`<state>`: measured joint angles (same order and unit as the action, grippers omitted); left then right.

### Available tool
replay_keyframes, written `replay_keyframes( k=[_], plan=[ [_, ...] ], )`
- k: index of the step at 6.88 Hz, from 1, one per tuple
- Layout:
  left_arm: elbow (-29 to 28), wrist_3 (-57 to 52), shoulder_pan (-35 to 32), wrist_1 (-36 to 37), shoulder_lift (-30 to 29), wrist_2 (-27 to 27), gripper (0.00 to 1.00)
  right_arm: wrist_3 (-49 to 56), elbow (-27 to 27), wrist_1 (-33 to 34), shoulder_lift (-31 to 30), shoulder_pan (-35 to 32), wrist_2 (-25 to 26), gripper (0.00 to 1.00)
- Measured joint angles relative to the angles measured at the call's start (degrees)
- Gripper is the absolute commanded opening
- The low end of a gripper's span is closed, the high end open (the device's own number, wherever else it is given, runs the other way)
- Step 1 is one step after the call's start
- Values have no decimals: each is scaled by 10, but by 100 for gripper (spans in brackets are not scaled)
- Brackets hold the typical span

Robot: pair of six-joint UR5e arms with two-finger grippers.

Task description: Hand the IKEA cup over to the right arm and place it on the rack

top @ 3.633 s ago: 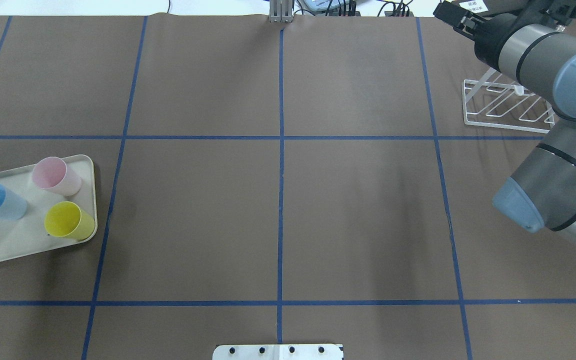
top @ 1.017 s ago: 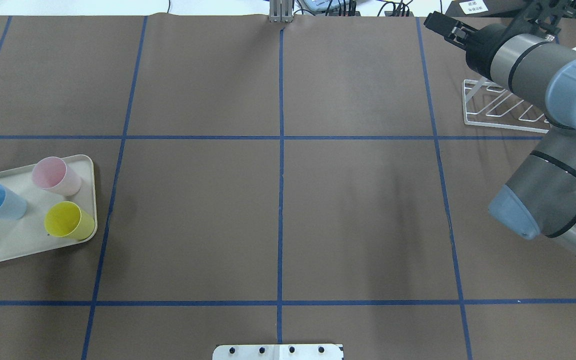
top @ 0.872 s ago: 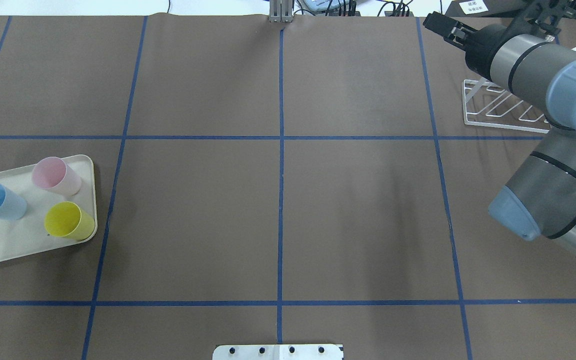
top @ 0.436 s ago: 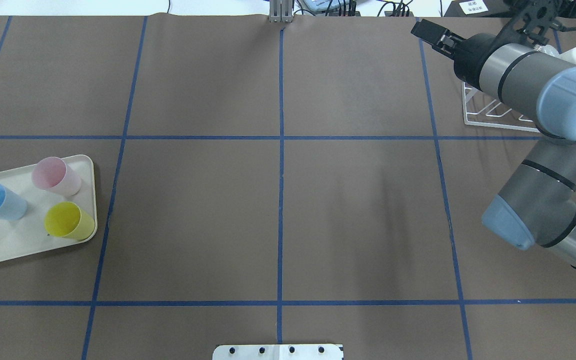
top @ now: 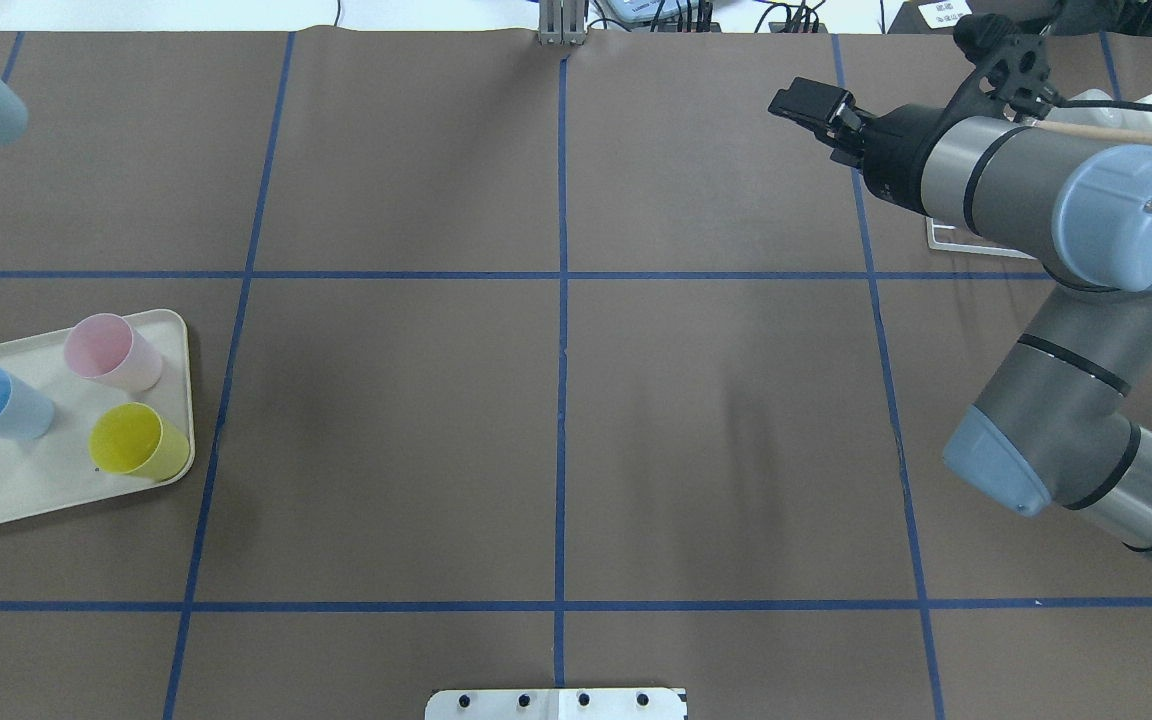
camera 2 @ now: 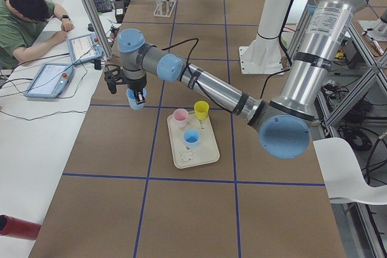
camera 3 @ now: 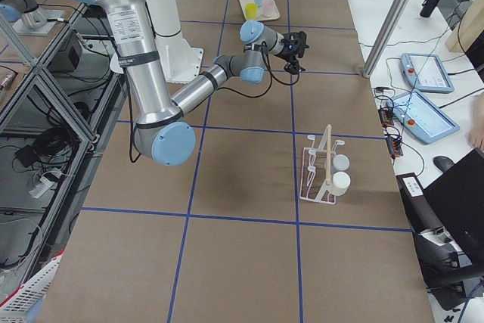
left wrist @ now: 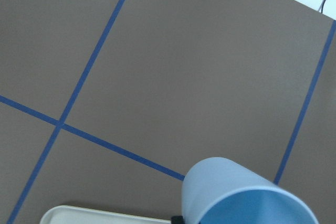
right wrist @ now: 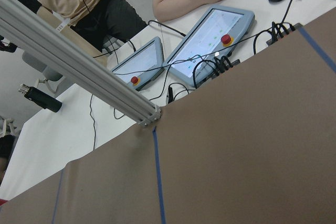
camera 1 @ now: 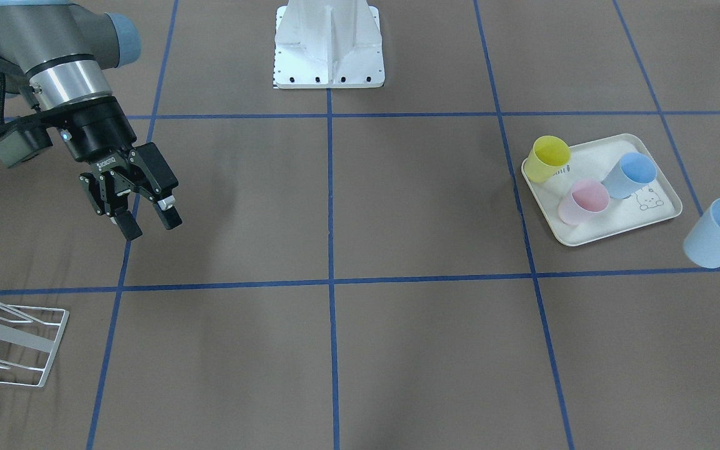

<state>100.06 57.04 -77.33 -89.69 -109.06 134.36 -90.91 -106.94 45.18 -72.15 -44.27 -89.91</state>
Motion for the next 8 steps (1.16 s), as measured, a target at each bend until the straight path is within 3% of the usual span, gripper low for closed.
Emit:
replay_keyframes(
  k=[2,5,6,8],
  plan=[
    [2,193,63,-145,-5,-2,0,-93,0,-17,27,9,-49,99],
    [-5,466,125,-397,-5,-13,0,-216,5,-97,45,47,-52,100],
    [-4,554,145,-477,-5,-39,0,-238,4,-113,50,59,-43,100],
    [0,715,214,-629,-2,-150,0,-255,3,-124,71,86,-8,100]
  ],
)
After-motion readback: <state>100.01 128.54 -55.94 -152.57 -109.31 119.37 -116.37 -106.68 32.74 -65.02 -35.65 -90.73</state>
